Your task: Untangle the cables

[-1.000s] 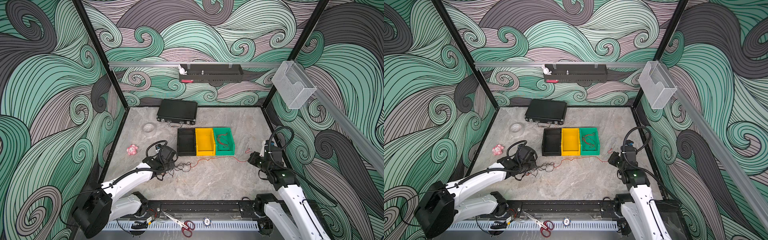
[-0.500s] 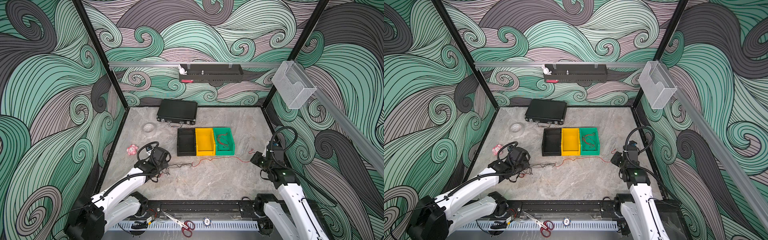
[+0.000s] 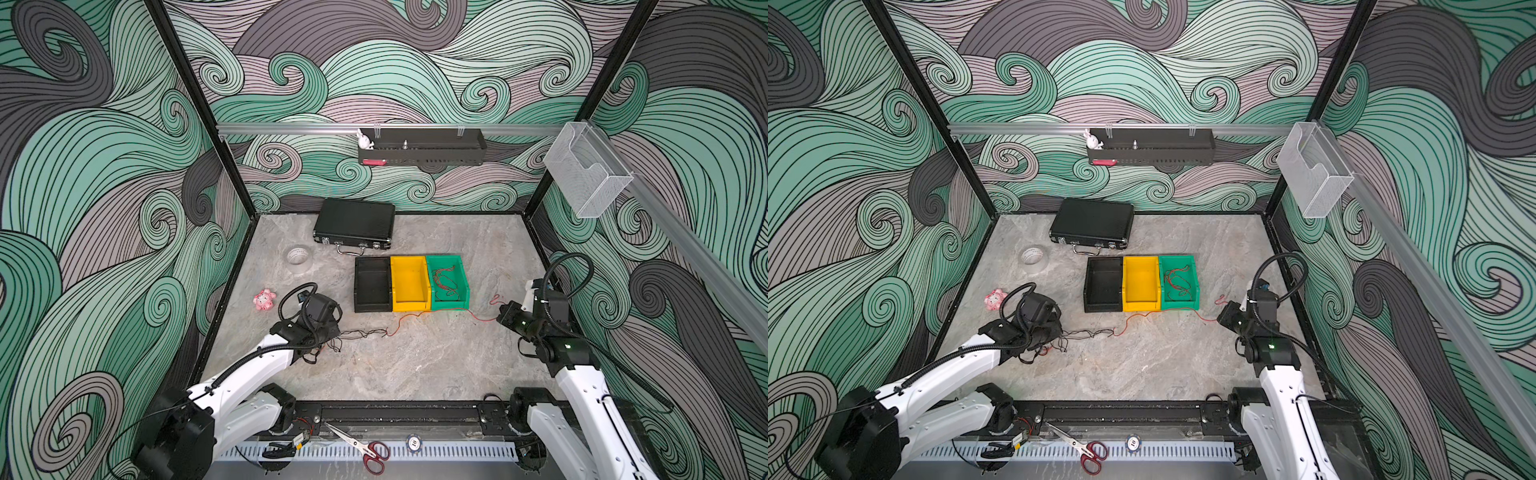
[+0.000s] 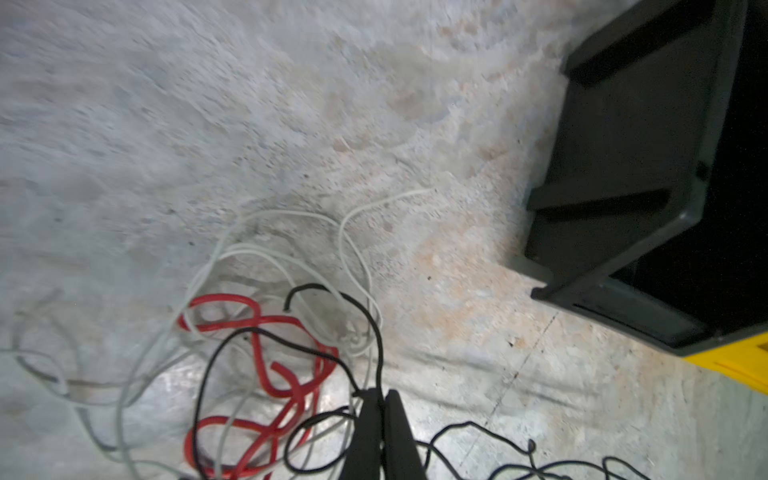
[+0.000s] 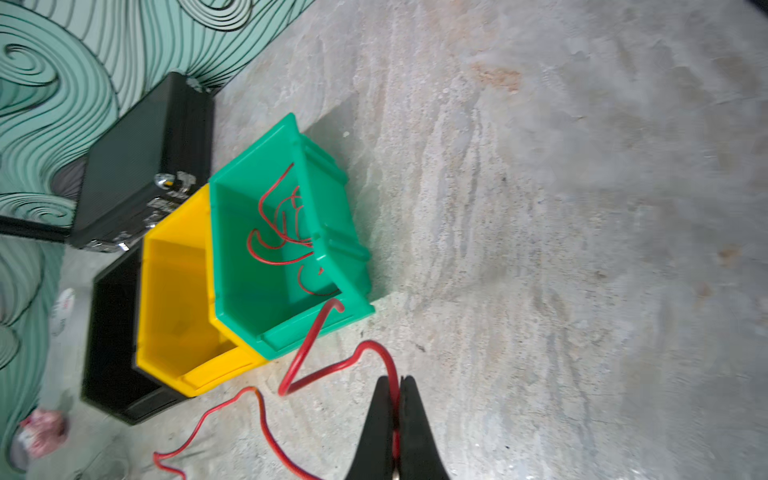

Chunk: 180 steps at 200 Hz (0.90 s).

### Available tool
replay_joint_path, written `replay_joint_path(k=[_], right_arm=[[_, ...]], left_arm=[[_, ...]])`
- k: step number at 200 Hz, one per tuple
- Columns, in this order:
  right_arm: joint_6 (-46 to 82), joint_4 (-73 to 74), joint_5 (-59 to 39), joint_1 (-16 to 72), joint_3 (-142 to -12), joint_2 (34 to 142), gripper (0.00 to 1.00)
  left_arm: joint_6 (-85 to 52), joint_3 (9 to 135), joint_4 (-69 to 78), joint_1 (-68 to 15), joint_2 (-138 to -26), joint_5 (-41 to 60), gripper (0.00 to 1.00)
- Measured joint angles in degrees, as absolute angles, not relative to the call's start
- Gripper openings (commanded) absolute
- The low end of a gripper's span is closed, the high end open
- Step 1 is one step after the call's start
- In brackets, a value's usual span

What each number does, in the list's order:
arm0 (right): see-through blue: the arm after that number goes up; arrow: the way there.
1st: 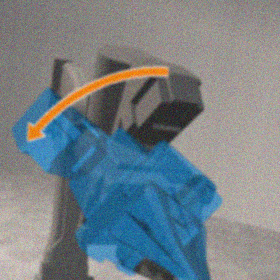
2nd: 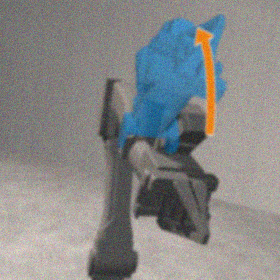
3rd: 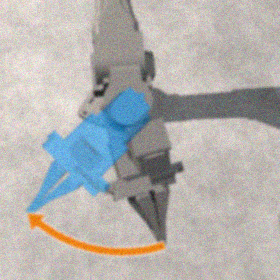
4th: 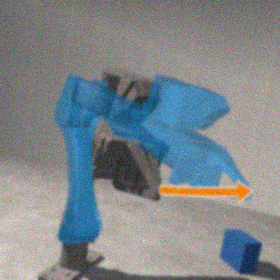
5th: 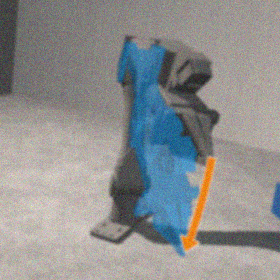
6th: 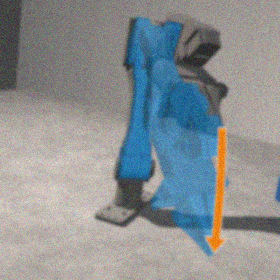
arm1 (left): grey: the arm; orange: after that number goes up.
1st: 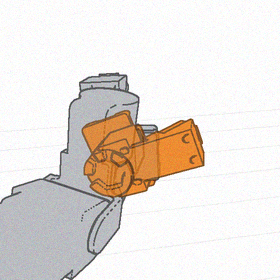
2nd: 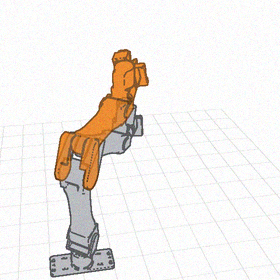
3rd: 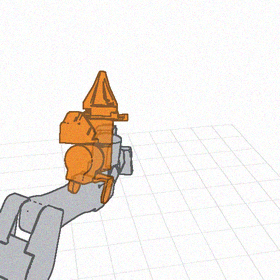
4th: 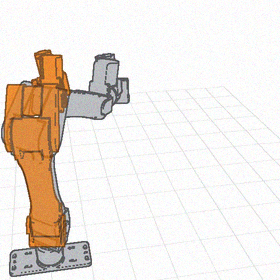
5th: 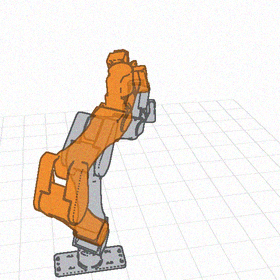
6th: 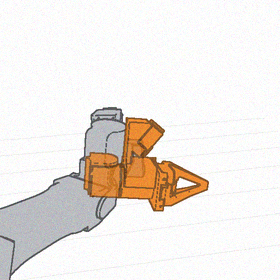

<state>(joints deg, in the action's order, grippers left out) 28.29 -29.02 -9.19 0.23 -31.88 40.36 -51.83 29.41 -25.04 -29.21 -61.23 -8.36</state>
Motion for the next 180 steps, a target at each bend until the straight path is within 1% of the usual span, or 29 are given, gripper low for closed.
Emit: replay_joint_path(k=[11,31,52,64,151,180], right_arm=[[28.73,-28.21,-10.76,1.39,-31.83,41.21,0.00],[29.04,-27.40,-12.51,5.76,-31.83,42.19,0.00],[28.99,-27.53,-13.15,11.07,-32.27,43.27,0.00],[28.97,-27.68,-13.34,13.30,-32.91,44.03,0.00],[27.53,-28.08,-13.65,20.75,-36.42,48.05,0.00],[27.35,-28.05,-14.17,21.96,-37.06,48.31,0.00]], left_arm=[[-51.24,30.06,-24.56,-29.21,-63.66,-6.26,0.15],[-50.17,30.87,-23.09,-29.21,-66.43,-3.27,0.31],[-49.19,31.07,-21.87,-29.21,-66.81,-1.34,0.43],[-48.69,31.24,-21.67,-29.21,-66.78,-0.60,0.46],[-46.94,31.75,-20.36,-29.21,-62.94,3.73,0.49],[-46.70,31.75,-20.25,-29.21,-62.72,4.36,0.57]])
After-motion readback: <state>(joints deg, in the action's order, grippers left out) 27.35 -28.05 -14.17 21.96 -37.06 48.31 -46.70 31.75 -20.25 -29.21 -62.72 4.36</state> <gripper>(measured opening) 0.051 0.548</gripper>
